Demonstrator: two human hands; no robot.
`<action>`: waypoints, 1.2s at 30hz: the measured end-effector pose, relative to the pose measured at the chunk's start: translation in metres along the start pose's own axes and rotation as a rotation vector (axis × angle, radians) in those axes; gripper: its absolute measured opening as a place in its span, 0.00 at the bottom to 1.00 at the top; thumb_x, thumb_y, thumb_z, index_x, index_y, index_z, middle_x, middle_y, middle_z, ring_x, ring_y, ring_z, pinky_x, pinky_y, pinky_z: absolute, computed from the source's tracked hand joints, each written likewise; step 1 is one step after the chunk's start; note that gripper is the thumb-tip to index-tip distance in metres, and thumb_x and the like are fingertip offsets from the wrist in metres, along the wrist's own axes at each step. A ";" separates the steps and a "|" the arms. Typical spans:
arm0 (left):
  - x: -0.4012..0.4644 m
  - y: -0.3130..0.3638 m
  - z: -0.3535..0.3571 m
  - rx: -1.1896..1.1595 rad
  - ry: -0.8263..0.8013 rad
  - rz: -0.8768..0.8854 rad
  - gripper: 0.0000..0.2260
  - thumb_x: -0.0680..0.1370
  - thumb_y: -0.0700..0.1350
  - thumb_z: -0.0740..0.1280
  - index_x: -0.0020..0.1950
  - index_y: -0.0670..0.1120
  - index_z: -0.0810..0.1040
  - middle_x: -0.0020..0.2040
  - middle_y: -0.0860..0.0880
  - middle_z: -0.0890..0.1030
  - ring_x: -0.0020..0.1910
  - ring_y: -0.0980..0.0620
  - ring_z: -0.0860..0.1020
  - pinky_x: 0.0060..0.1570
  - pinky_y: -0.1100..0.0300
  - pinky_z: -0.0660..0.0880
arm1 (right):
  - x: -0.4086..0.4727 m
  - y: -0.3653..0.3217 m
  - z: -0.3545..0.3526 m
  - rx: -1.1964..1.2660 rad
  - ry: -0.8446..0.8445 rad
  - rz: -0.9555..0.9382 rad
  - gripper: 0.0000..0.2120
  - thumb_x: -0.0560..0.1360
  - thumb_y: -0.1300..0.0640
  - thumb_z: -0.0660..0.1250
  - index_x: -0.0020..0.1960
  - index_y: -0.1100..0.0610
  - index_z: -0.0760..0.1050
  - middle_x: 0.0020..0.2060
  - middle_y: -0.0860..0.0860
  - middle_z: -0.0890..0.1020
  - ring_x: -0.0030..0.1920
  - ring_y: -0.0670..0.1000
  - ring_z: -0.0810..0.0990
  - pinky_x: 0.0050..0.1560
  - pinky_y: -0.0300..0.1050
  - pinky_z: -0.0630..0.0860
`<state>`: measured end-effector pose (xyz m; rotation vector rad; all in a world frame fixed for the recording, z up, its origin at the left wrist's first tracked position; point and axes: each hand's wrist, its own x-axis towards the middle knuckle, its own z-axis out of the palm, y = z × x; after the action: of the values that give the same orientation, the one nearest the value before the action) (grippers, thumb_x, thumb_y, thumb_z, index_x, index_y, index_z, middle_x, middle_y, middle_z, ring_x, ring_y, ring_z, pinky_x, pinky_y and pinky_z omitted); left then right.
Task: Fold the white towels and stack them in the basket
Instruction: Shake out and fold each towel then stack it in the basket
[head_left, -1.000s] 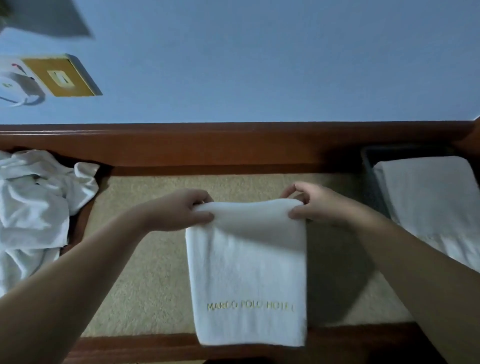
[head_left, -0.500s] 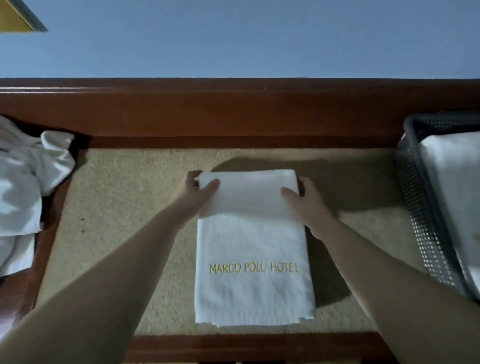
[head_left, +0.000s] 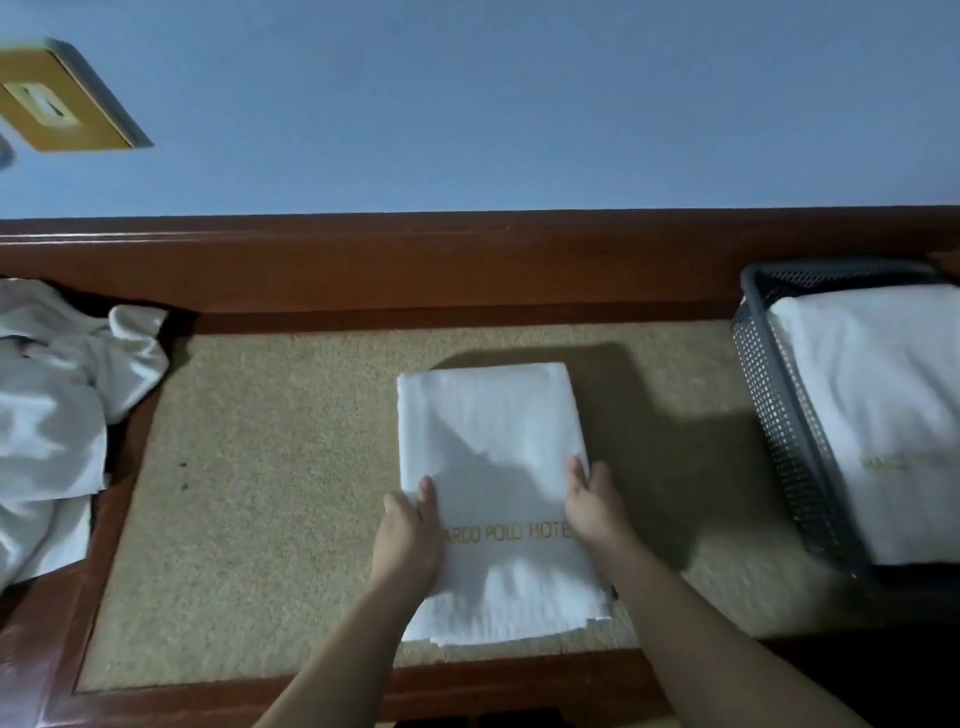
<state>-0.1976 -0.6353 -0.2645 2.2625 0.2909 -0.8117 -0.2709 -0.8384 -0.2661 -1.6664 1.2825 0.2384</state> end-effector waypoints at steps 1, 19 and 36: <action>-0.005 0.004 -0.003 0.000 0.008 0.051 0.22 0.85 0.64 0.51 0.54 0.45 0.66 0.47 0.48 0.77 0.41 0.50 0.78 0.34 0.55 0.71 | -0.005 -0.005 -0.004 -0.010 -0.001 -0.029 0.19 0.86 0.41 0.53 0.59 0.57 0.69 0.53 0.56 0.79 0.49 0.57 0.80 0.50 0.49 0.74; -0.165 0.193 0.081 -0.182 -0.013 0.603 0.19 0.83 0.63 0.54 0.51 0.48 0.69 0.47 0.52 0.79 0.42 0.59 0.78 0.34 0.63 0.68 | -0.060 -0.014 -0.267 -0.038 0.465 -0.421 0.20 0.85 0.42 0.58 0.44 0.57 0.71 0.42 0.55 0.78 0.44 0.58 0.76 0.40 0.49 0.62; -0.192 0.293 0.326 0.005 -0.431 0.329 0.19 0.83 0.54 0.66 0.65 0.49 0.61 0.59 0.44 0.77 0.54 0.43 0.81 0.50 0.46 0.84 | 0.126 0.142 -0.473 -0.177 0.312 -0.077 0.28 0.77 0.38 0.57 0.77 0.37 0.60 0.69 0.57 0.74 0.63 0.62 0.78 0.65 0.62 0.77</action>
<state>-0.3775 -1.0675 -0.1650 1.9995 -0.2754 -1.0859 -0.5155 -1.2796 -0.1923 -1.9576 1.4557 0.0457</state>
